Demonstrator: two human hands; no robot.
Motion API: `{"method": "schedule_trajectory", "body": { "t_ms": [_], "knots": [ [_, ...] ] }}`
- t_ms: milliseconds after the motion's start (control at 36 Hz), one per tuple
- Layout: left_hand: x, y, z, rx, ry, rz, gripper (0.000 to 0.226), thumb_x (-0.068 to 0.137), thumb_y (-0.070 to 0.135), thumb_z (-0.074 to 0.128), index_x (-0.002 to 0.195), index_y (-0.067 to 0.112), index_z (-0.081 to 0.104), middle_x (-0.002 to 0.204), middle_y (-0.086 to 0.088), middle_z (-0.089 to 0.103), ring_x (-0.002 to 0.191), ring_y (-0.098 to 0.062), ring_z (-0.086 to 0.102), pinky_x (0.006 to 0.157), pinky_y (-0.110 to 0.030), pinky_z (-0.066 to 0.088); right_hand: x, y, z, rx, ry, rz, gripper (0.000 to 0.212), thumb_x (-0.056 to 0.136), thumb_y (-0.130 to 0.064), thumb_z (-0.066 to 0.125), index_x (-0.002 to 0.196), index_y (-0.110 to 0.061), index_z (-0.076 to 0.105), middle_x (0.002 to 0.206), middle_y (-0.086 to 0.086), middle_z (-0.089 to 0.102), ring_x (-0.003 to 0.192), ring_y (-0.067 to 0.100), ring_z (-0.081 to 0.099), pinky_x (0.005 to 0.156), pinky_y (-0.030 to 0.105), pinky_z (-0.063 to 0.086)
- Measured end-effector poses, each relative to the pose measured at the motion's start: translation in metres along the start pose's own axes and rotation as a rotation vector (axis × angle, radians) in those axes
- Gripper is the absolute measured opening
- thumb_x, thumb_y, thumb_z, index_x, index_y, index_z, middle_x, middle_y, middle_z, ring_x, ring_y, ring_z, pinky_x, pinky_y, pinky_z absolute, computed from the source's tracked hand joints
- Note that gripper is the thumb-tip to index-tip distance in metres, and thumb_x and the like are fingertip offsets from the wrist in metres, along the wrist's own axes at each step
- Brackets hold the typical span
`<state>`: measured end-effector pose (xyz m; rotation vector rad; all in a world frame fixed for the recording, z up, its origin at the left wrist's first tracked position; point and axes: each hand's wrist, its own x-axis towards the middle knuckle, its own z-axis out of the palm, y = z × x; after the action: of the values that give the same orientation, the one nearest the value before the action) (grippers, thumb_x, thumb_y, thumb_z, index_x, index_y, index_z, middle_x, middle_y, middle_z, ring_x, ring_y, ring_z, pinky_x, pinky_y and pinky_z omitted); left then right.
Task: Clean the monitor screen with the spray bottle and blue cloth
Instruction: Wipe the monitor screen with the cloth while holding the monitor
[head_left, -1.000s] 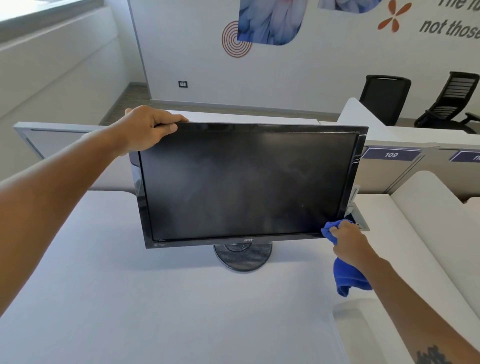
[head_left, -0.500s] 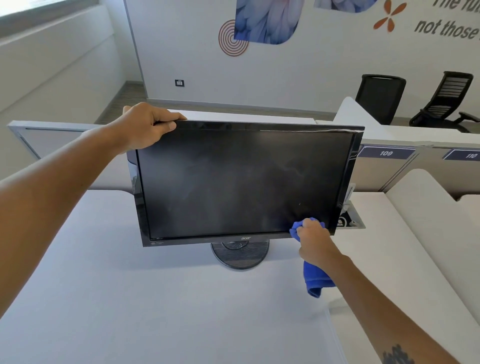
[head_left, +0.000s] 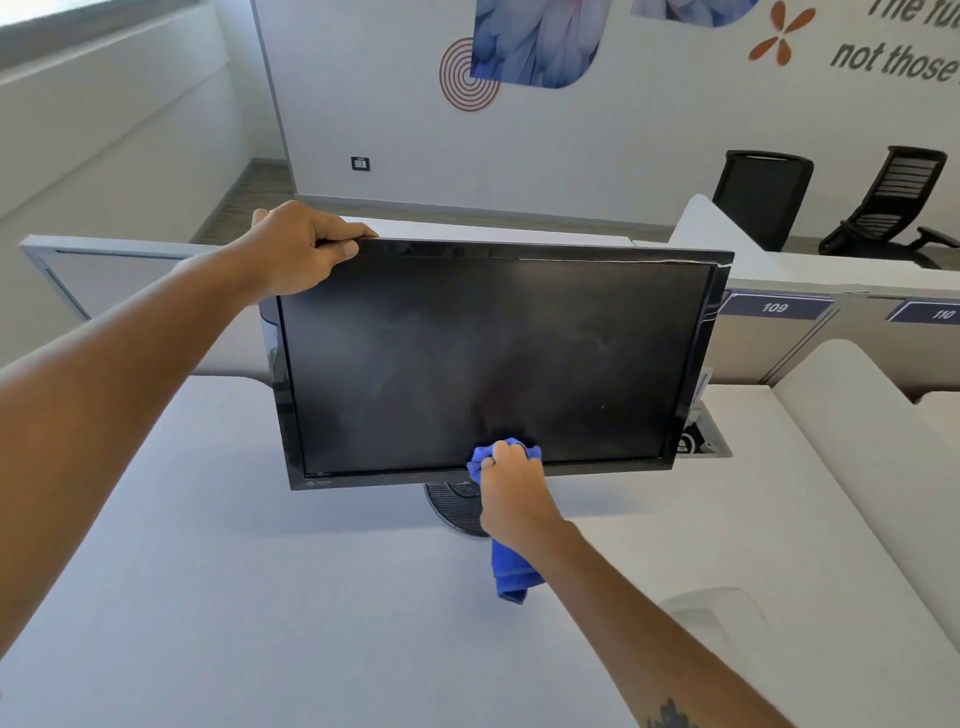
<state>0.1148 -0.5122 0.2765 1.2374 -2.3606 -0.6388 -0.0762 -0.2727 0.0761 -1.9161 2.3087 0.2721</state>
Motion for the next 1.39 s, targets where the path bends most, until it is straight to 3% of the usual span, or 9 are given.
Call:
{"method": "schedule_trajectory", "body": {
  "t_ms": [111, 250, 444, 639, 750, 917, 1111, 1278, 1389],
  "knots": [
    [0.003, -0.003, -0.001, 0.014, 0.0, 0.017, 0.035, 0.113, 0.02, 0.057, 0.141, 0.032, 0.074, 0.139, 0.002, 0.076, 0.138, -0.031, 0.053, 0.127, -0.059, 0.034, 0.008, -0.02, 0.015, 0.06, 0.052, -0.026, 0.018, 0.096, -0.015, 0.06, 0.113, -0.018, 0.054, 0.109, 0.002, 0.037, 0.113, 0.02, 0.043, 0.095, 0.035, 0.041],
    [0.007, -0.009, -0.001, 0.018, -0.003, 0.024, 0.034, 0.112, 0.021, 0.059, 0.14, 0.032, 0.074, 0.142, 0.003, 0.075, 0.14, -0.029, 0.055, 0.132, -0.054, 0.028, 0.02, -0.047, 0.021, 0.046, 0.072, -0.052, 0.03, 0.096, -0.02, 0.064, 0.124, -0.01, 0.06, 0.11, 0.003, 0.043, 0.115, 0.023, 0.049, 0.092, 0.038, 0.049],
    [0.01, -0.013, 0.002, -0.01, 0.019, 0.014, 0.035, 0.112, 0.022, 0.058, 0.139, 0.036, 0.074, 0.13, 0.011, 0.076, 0.14, -0.03, 0.052, 0.131, -0.053, 0.03, 0.027, -0.086, 0.02, 0.035, 0.099, -0.114, 0.026, 0.099, -0.02, 0.061, 0.122, -0.01, 0.061, 0.116, 0.005, 0.052, 0.113, 0.024, 0.05, 0.095, 0.043, 0.053],
    [0.017, -0.018, 0.004, 0.033, 0.004, 0.026, 0.035, 0.112, 0.024, 0.058, 0.14, 0.038, 0.074, 0.141, 0.01, 0.075, 0.146, -0.03, 0.049, 0.131, -0.043, 0.014, 0.036, -0.123, 0.019, 0.14, 0.198, -0.216, 0.023, 0.101, -0.013, 0.055, 0.122, -0.008, 0.06, 0.119, 0.006, 0.052, 0.115, 0.024, 0.048, 0.086, 0.038, 0.039],
    [0.016, -0.018, 0.004, 0.05, 0.009, 0.031, 0.035, 0.112, 0.026, 0.058, 0.14, 0.04, 0.073, 0.144, 0.014, 0.072, 0.146, -0.028, 0.049, 0.128, -0.04, 0.014, 0.043, -0.146, 0.017, 0.166, 0.205, -0.255, 0.019, 0.102, -0.011, 0.053, 0.12, -0.008, 0.059, 0.12, 0.006, 0.053, 0.12, 0.025, 0.047, 0.083, 0.039, 0.031],
    [0.014, -0.017, 0.004, 0.061, 0.025, 0.014, 0.035, 0.112, 0.029, 0.057, 0.141, 0.043, 0.072, 0.143, 0.015, 0.073, 0.145, -0.03, 0.049, 0.133, -0.044, 0.023, 0.053, -0.172, 0.011, 0.191, 0.157, -0.276, 0.019, 0.099, -0.006, 0.056, 0.117, -0.006, 0.064, 0.121, 0.008, 0.054, 0.121, 0.026, 0.048, 0.093, 0.044, 0.043],
    [0.013, -0.014, 0.007, 0.056, 0.045, 0.028, 0.036, 0.113, 0.025, 0.056, 0.141, 0.04, 0.073, 0.138, 0.013, 0.075, 0.116, -0.015, 0.04, 0.11, -0.03, 0.022, 0.057, -0.18, 0.012, 0.225, 0.157, -0.247, 0.021, 0.1, -0.007, 0.058, 0.12, -0.007, 0.066, 0.124, 0.006, 0.055, 0.122, 0.023, 0.048, 0.095, 0.041, 0.035],
    [0.015, -0.017, 0.006, 0.04, 0.054, 0.027, 0.034, 0.112, 0.025, 0.058, 0.138, 0.04, 0.075, 0.138, 0.014, 0.075, 0.117, -0.019, 0.044, 0.12, -0.039, 0.028, 0.058, -0.18, 0.006, 0.147, 0.2, -0.272, 0.018, 0.099, -0.011, 0.057, 0.113, -0.01, 0.068, 0.116, 0.007, 0.056, 0.112, 0.026, 0.051, 0.093, 0.044, 0.042],
    [0.014, -0.022, 0.006, 0.04, 0.046, 0.024, 0.034, 0.112, 0.024, 0.059, 0.135, 0.042, 0.076, 0.132, 0.016, 0.077, 0.134, -0.025, 0.053, 0.128, -0.04, 0.024, 0.06, -0.178, 0.004, 0.077, 0.201, -0.311, 0.023, 0.101, -0.013, 0.055, 0.12, -0.009, 0.068, 0.121, 0.009, 0.057, 0.114, 0.027, 0.053, 0.096, 0.046, 0.045]
  ]
}}
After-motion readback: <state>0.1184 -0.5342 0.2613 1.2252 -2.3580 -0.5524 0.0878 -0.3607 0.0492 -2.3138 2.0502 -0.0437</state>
